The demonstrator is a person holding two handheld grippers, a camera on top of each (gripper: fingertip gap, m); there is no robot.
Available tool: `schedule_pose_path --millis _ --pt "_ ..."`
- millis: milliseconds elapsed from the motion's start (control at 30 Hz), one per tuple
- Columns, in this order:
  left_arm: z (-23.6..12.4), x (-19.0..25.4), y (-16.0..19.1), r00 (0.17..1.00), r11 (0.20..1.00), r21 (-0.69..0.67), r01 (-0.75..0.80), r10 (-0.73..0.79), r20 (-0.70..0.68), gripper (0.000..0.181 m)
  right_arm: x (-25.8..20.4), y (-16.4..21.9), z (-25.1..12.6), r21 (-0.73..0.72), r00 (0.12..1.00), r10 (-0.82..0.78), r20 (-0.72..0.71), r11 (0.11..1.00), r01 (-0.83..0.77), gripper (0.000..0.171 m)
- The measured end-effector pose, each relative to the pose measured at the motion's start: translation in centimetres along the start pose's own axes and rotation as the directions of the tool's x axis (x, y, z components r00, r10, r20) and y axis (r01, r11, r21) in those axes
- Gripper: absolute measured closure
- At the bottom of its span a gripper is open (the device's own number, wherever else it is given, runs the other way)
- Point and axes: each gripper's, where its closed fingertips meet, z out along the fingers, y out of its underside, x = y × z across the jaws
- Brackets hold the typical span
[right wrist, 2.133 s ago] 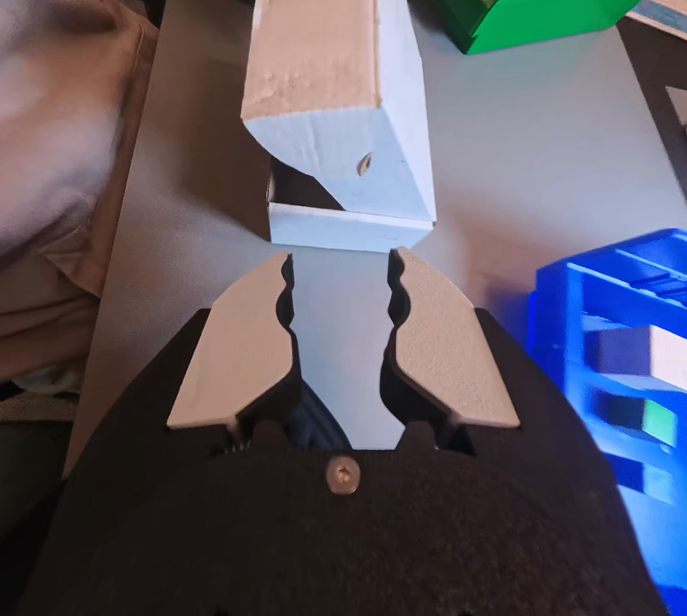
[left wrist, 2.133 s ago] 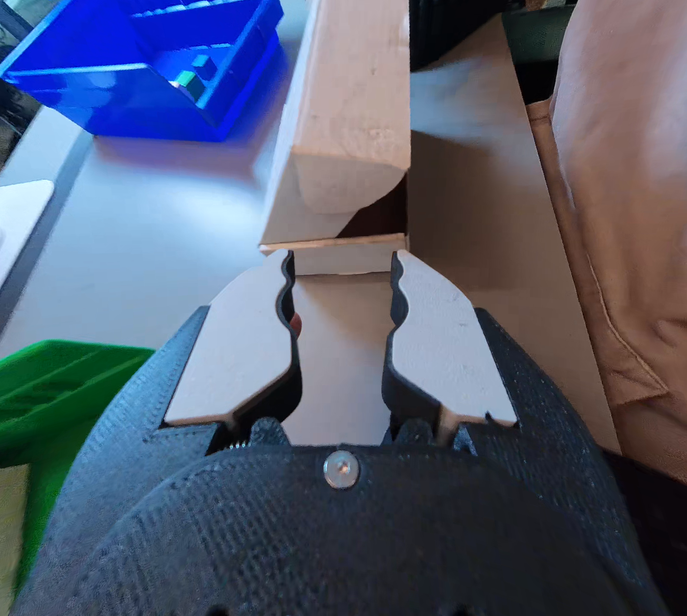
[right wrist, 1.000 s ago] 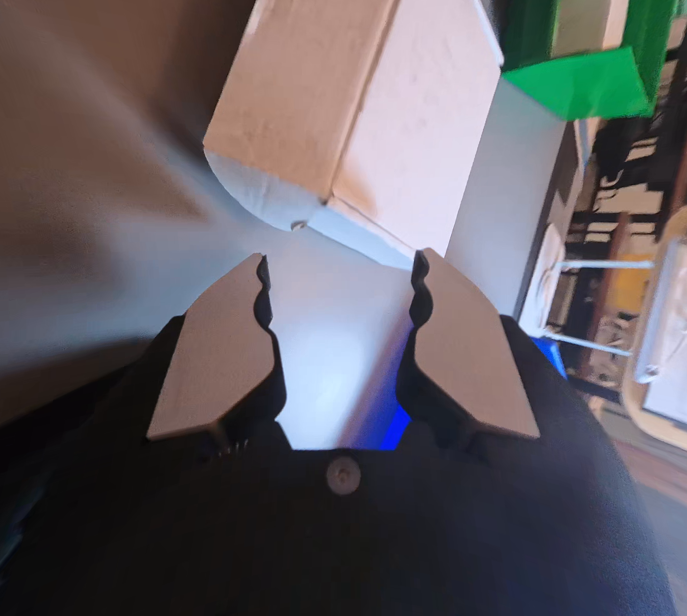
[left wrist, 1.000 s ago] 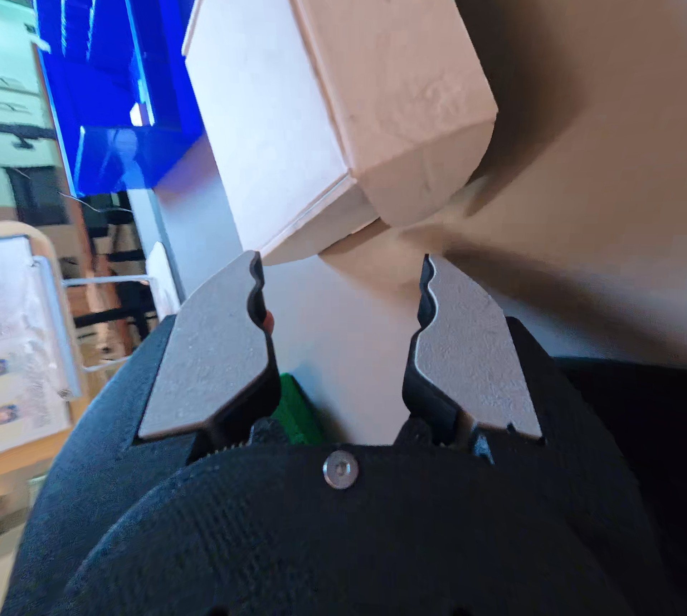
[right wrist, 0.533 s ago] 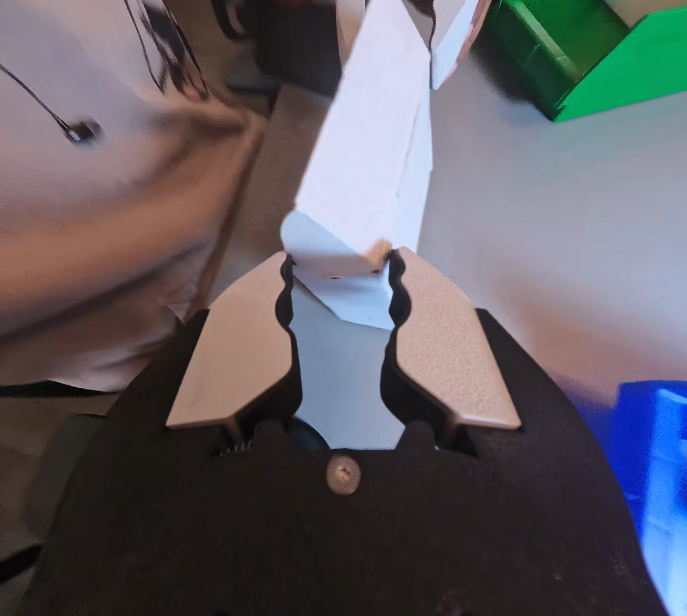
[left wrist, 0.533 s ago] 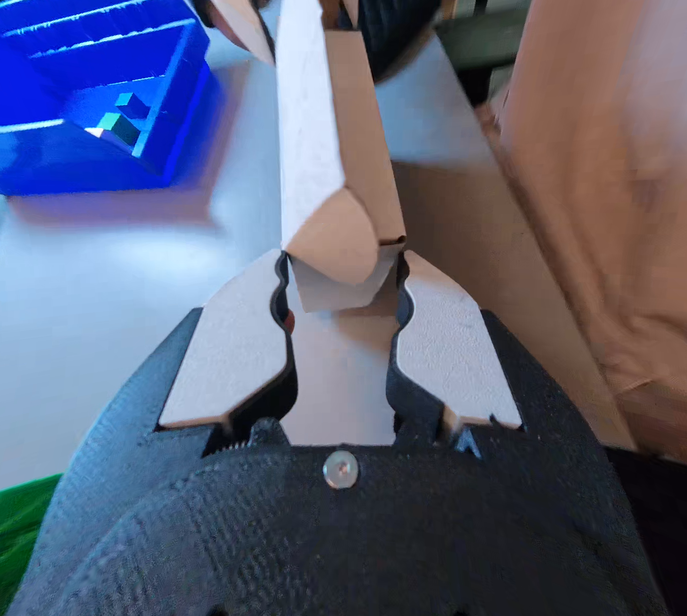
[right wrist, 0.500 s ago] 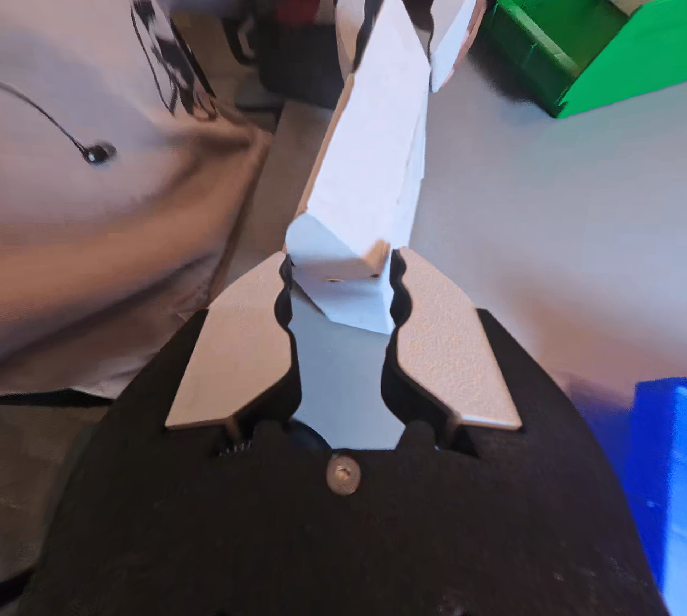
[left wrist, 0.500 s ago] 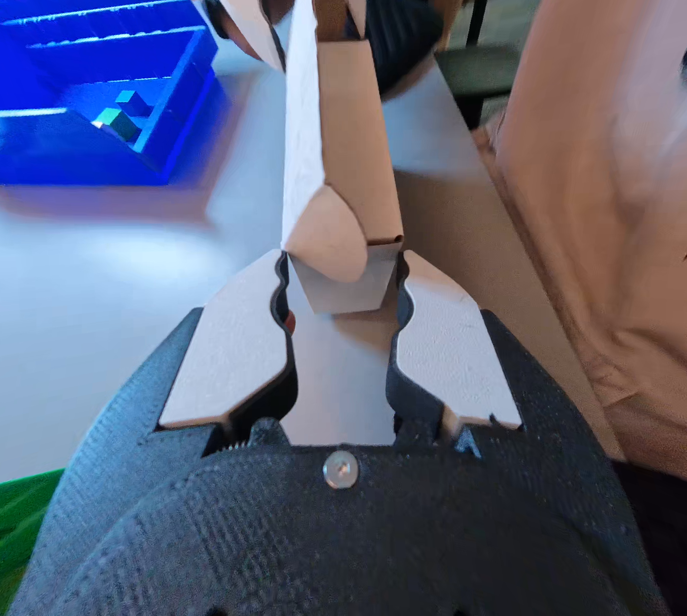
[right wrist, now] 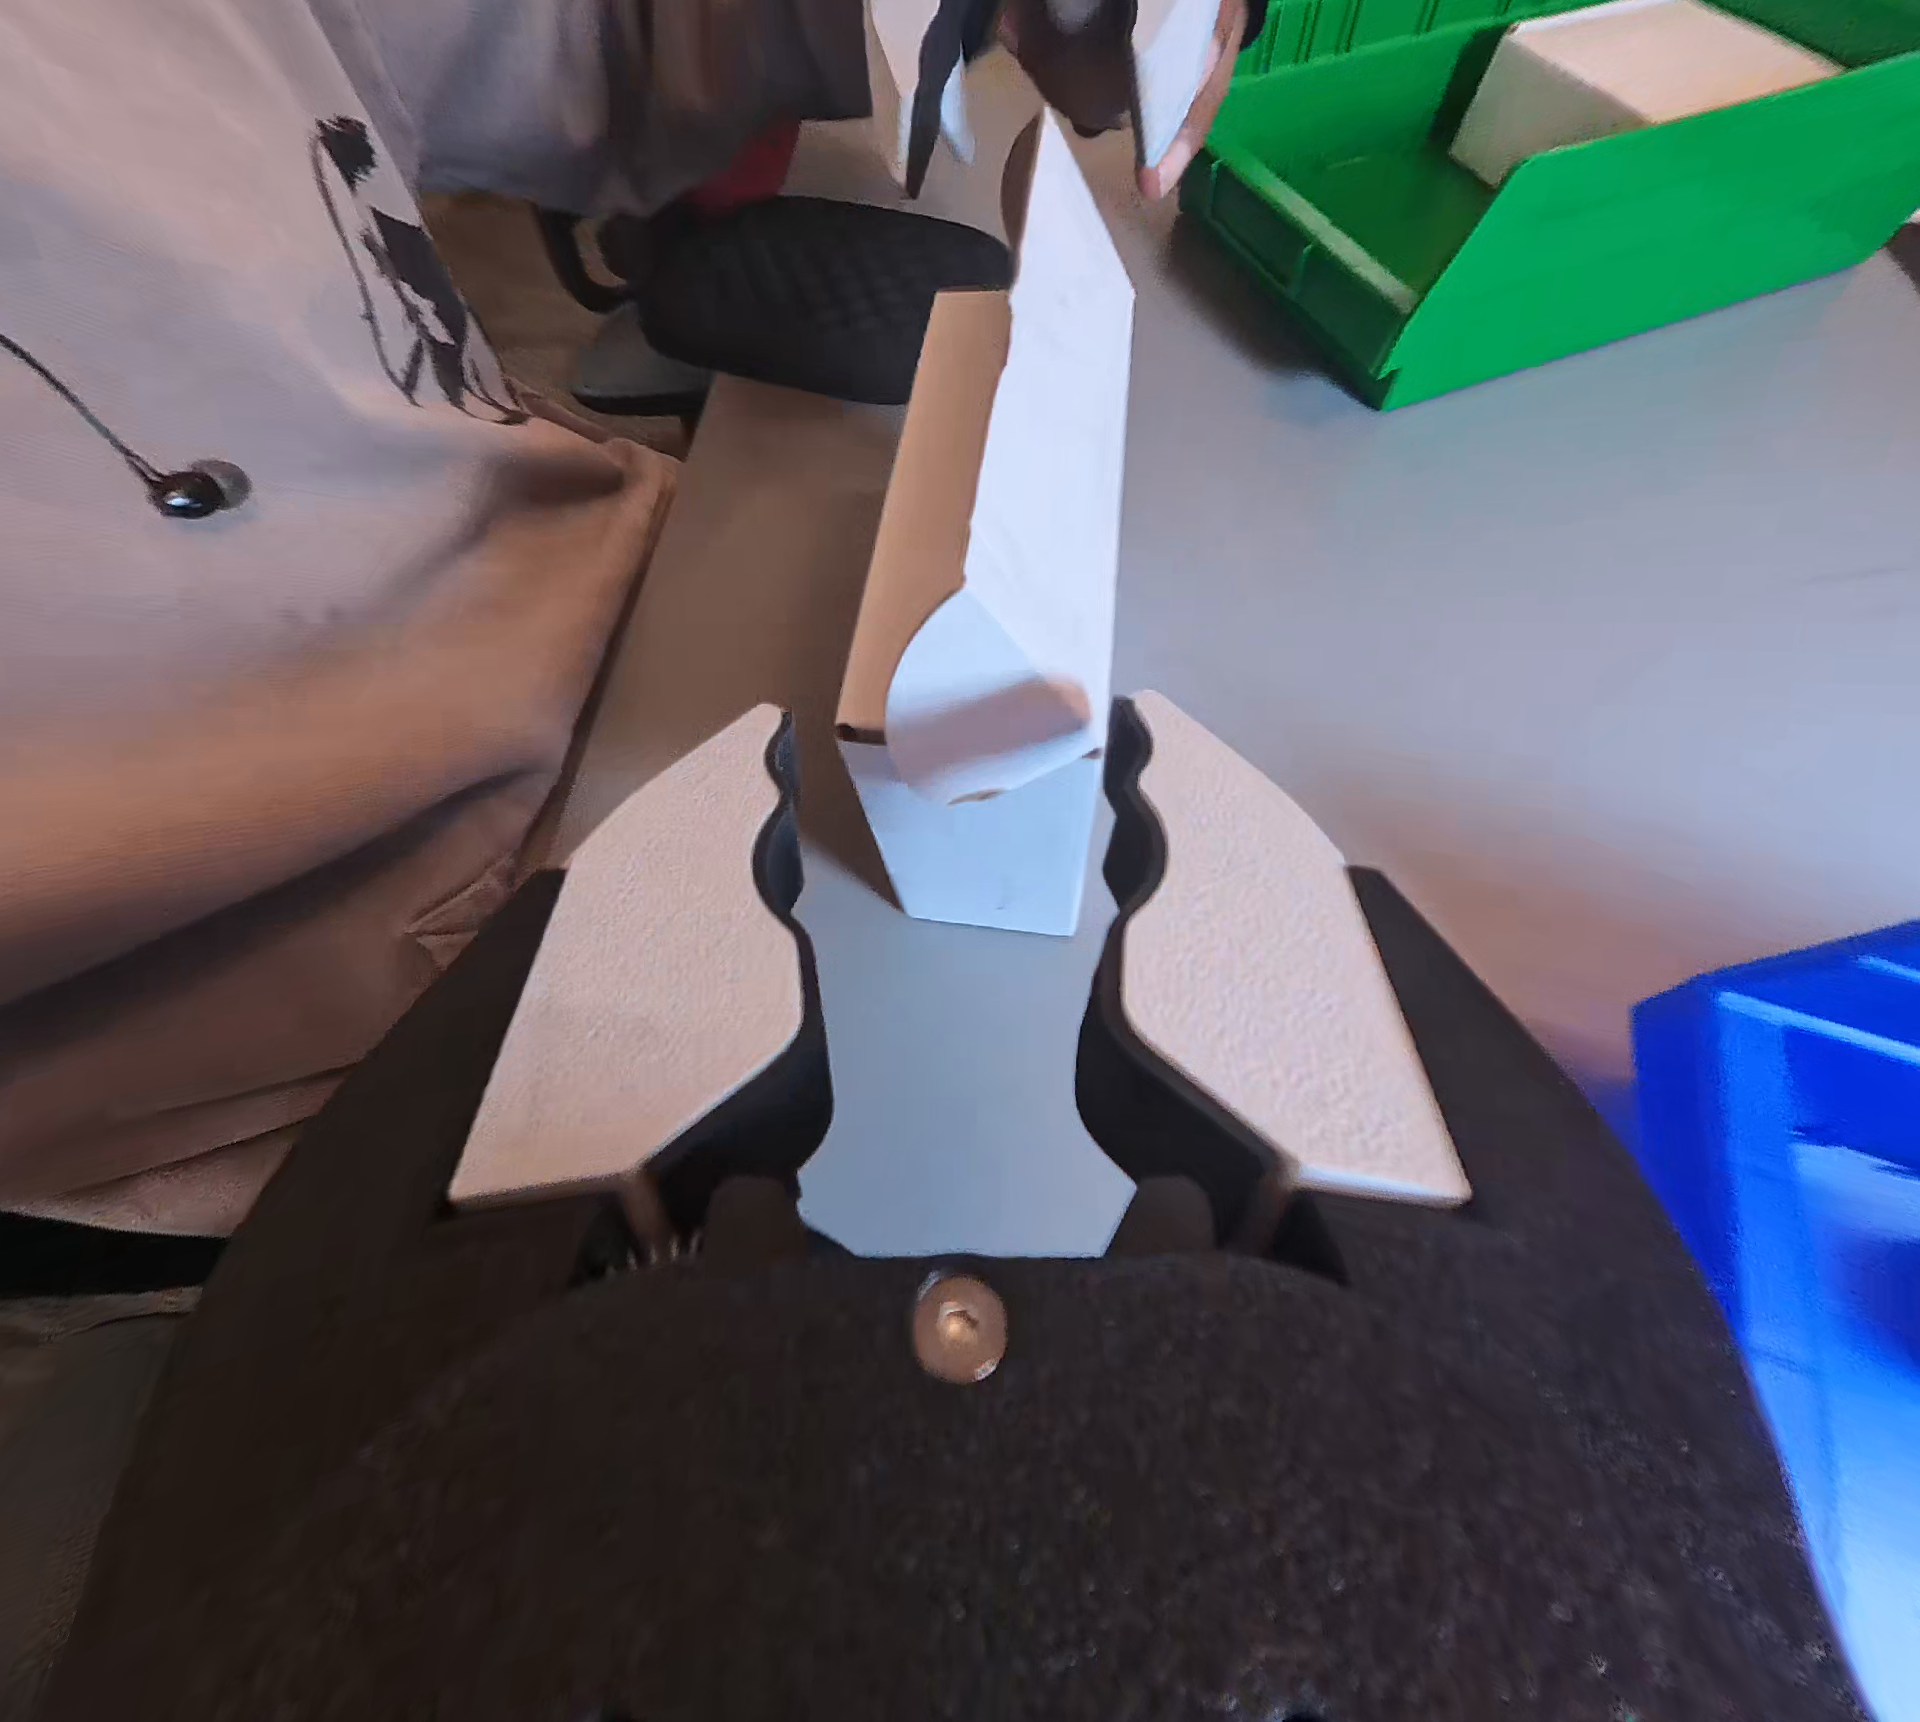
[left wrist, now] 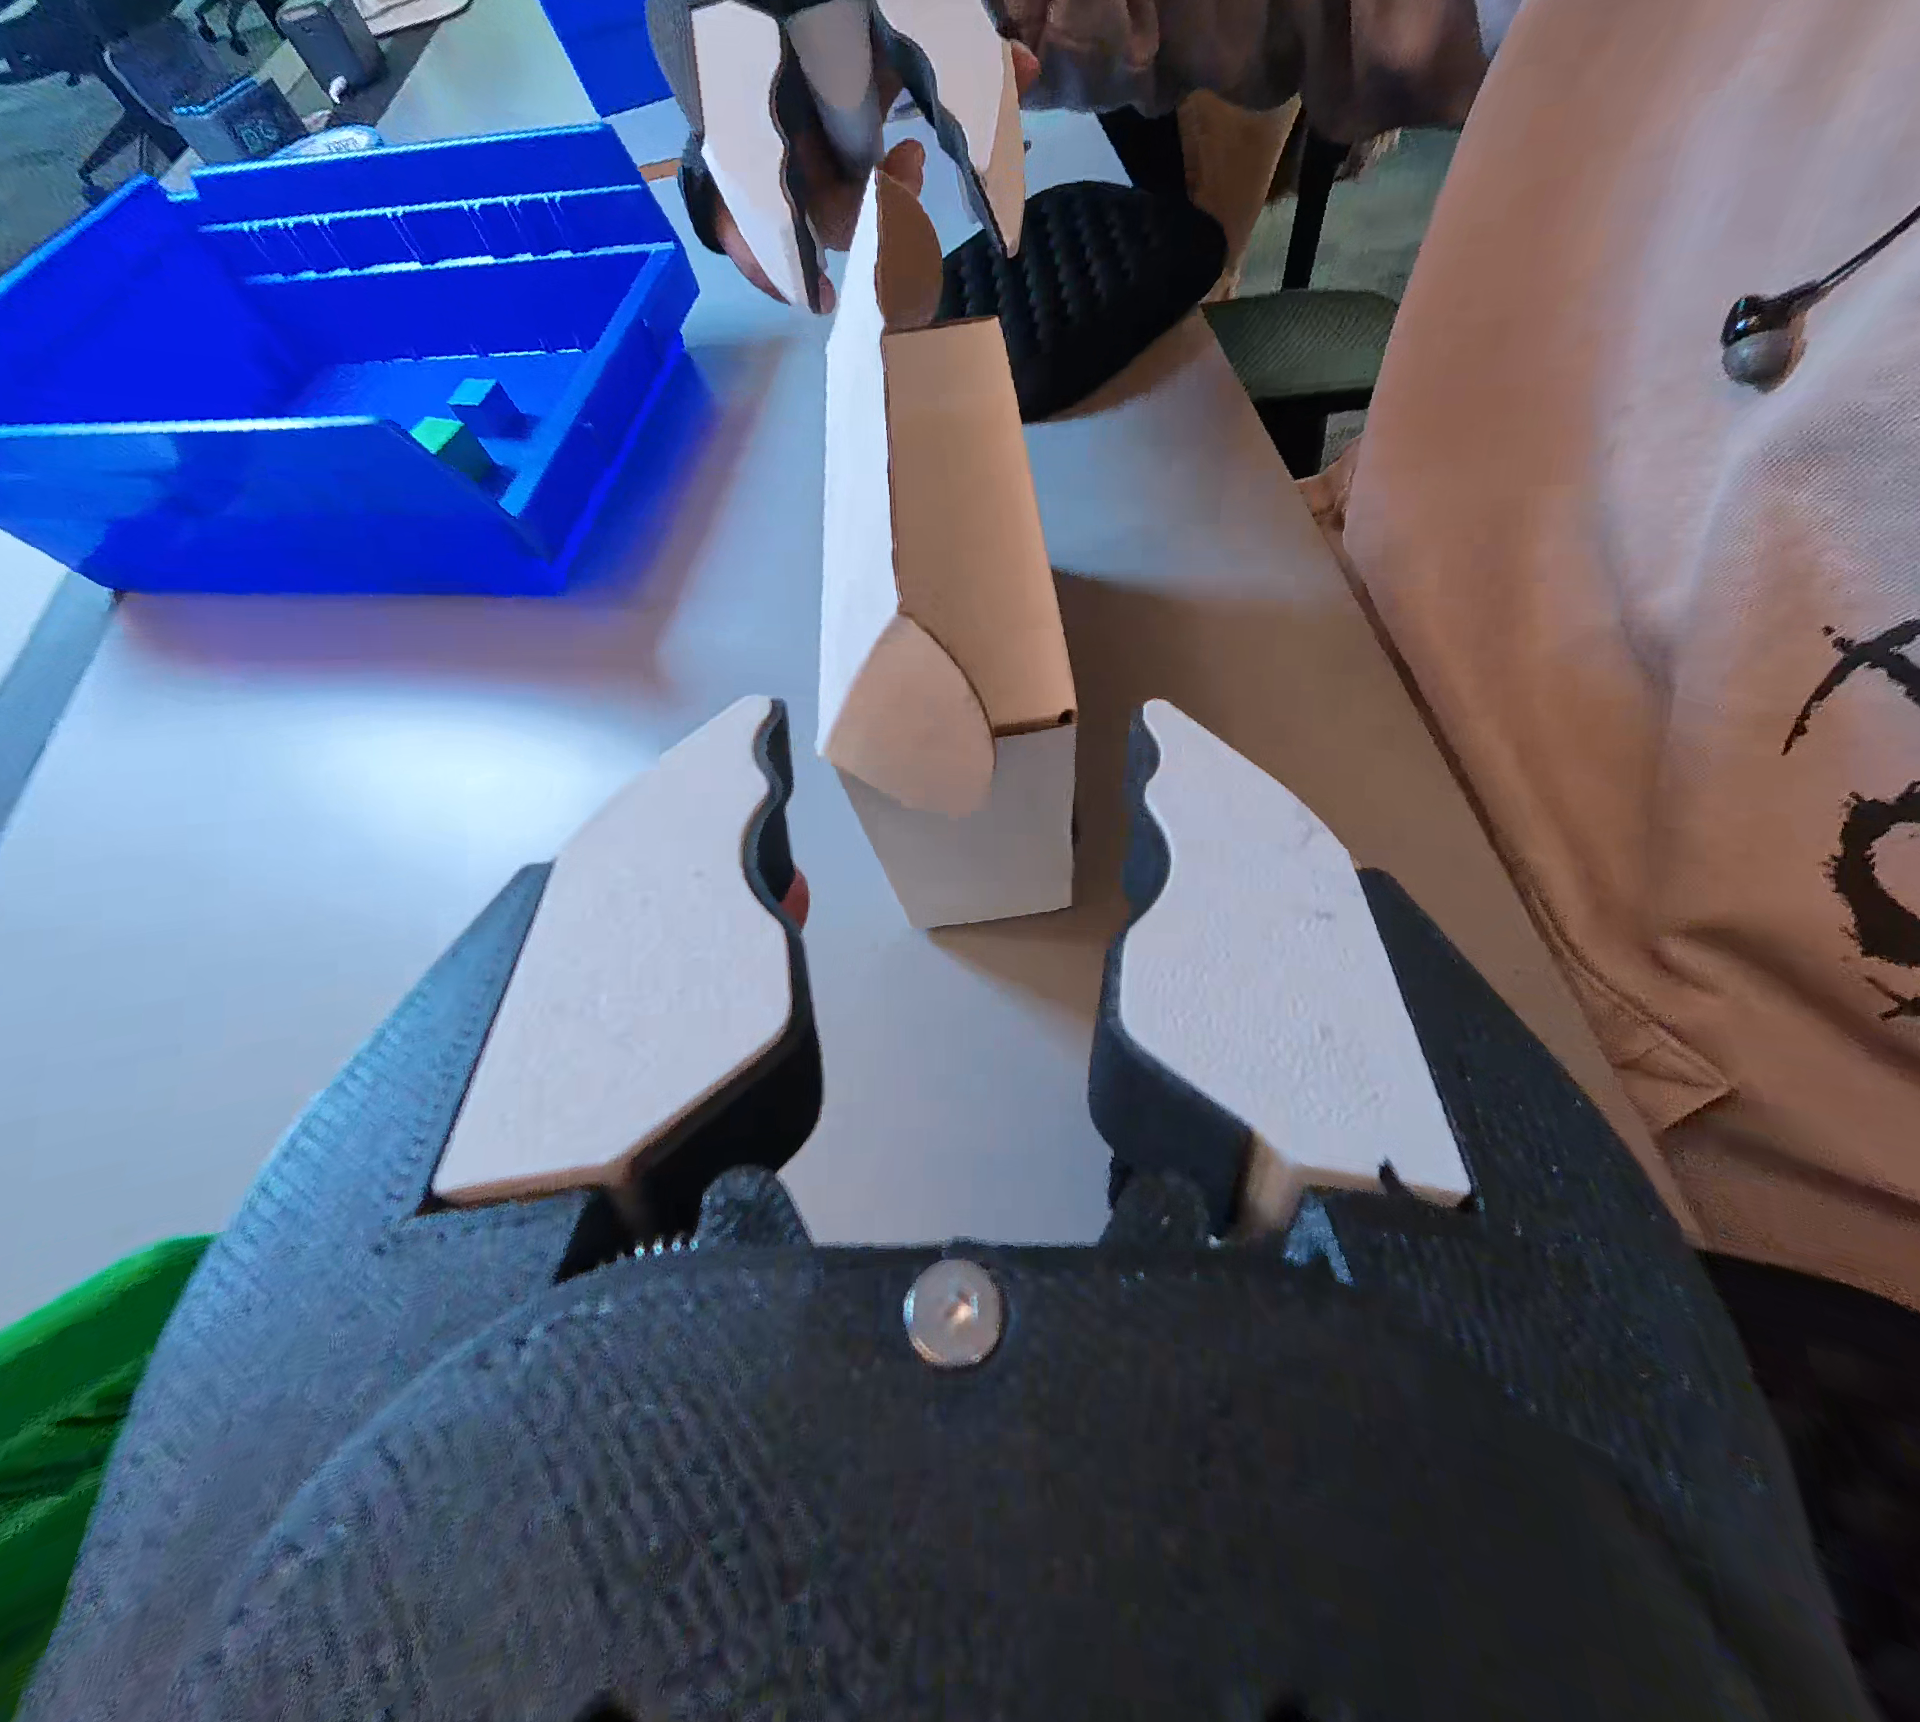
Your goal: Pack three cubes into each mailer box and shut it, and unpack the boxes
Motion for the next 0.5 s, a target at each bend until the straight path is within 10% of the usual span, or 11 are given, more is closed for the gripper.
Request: schedule_pose_path --millis 500 --pt "2.1 -0.9 0.0 0.988 0.986 -0.162 -0.027 0.002 -0.157 0.145 0.7 -1.0 1.2 -0.049 0.990 0.135 0.050 0.990 -0.133 0.134"
